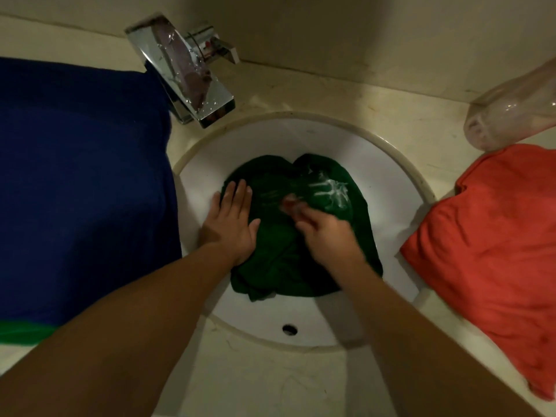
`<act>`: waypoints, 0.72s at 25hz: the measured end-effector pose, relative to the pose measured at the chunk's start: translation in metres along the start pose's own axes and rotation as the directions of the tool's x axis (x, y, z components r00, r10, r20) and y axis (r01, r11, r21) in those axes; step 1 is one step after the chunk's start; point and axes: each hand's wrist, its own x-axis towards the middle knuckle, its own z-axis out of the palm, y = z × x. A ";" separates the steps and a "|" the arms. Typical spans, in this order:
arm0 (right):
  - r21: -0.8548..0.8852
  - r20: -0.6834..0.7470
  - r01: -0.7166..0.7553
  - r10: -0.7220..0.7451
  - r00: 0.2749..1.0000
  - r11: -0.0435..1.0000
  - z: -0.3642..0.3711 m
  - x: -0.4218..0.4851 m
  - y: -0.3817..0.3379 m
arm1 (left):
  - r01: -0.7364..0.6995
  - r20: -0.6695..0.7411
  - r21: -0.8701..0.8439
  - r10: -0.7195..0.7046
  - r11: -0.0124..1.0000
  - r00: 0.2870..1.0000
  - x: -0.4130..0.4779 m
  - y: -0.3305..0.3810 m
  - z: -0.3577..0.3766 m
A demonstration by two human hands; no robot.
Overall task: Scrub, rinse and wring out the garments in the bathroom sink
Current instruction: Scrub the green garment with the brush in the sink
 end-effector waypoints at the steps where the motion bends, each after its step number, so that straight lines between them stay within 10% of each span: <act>1: -0.043 -0.048 -0.100 0.098 0.994 0.994 -0.019 0.004 0.020 | -0.016 0.009 -0.005 0.016 1.000 1.000 -0.001 0.000 -0.001; 4: -0.063 -0.198 -0.300 0.282 0.939 0.952 -0.059 0.005 0.053 | -0.035 0.031 0.033 0.034 0.999 0.999 -0.001 -0.003 -0.005; 18: 0.014 -0.201 -0.128 0.129 0.971 0.992 -0.030 0.038 0.013 | -0.038 -0.057 -0.078 0.033 0.996 0.998 0.025 0.008 0.000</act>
